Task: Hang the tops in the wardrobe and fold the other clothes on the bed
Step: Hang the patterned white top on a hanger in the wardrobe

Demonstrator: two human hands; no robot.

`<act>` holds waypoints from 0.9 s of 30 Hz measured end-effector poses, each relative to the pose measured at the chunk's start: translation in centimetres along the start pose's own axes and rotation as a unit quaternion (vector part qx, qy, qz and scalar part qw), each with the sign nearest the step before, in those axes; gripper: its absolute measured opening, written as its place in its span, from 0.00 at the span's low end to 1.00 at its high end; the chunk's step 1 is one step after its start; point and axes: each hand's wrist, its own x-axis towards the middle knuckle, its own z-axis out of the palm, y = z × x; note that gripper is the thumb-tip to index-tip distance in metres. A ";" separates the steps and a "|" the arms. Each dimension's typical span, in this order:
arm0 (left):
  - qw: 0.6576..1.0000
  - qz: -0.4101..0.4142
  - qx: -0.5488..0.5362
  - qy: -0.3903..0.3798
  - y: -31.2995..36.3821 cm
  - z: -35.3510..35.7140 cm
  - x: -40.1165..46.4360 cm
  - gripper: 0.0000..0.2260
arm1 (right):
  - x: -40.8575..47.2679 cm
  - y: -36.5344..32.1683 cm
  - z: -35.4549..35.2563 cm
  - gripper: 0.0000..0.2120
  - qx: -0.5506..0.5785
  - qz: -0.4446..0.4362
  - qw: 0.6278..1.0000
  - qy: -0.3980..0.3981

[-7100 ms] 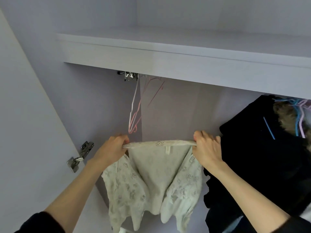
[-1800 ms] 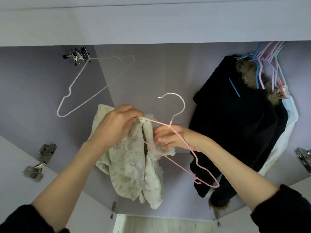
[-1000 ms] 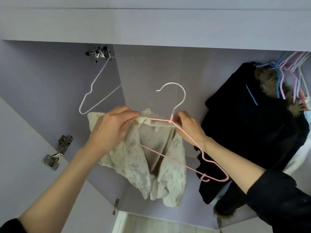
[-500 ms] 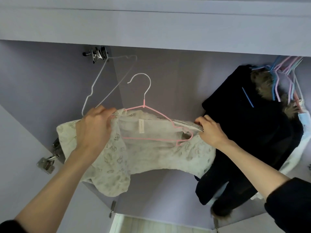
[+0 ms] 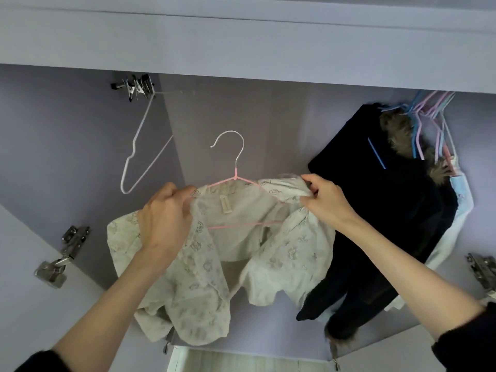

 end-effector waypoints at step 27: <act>0.978 -0.016 -0.202 0.049 -0.5 -0.5 1.5 0.08 | -0.8 -2.2 -2.0 0.11 -0.111 -0.187 0.974 0.059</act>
